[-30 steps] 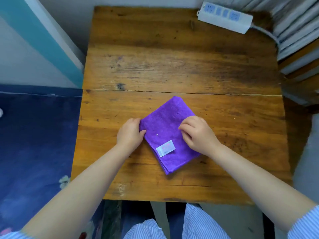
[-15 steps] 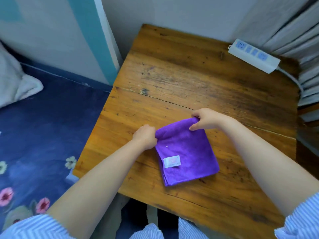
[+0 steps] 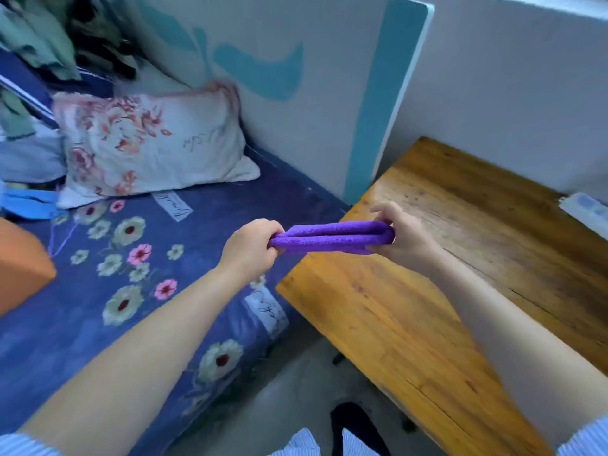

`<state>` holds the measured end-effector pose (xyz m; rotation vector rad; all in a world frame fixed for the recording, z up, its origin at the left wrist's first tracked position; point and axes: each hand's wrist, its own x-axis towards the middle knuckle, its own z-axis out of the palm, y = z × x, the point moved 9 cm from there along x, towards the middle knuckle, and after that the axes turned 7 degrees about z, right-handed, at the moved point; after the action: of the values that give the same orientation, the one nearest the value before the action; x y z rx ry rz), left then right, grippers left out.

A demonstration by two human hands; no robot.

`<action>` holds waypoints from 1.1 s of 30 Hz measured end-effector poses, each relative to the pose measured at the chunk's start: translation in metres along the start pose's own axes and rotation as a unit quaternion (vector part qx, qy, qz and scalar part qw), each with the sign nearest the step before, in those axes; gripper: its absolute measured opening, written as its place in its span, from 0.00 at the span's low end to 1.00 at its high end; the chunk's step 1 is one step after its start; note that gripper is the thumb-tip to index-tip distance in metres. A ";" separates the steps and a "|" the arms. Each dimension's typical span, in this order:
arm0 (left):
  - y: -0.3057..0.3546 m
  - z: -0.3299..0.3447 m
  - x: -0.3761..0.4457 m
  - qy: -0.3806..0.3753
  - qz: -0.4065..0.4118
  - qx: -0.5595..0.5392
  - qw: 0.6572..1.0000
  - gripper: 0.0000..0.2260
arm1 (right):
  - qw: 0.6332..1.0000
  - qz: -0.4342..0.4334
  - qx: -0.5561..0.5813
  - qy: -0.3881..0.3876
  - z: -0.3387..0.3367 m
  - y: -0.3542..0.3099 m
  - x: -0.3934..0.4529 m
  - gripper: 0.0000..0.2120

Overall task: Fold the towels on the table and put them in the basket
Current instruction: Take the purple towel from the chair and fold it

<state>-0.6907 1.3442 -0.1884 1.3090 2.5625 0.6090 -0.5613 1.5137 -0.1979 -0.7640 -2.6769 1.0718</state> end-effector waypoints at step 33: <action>-0.446 -0.335 -0.436 0.444 -0.385 -0.129 0.798 0.11 | 0.906 -0.257 0.190 -0.277 0.403 -0.594 -0.016 0.13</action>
<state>-0.8778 0.6681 -0.0913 -0.3001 3.1088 1.5354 -0.9162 0.8995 -0.0869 0.3624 -2.6694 1.7518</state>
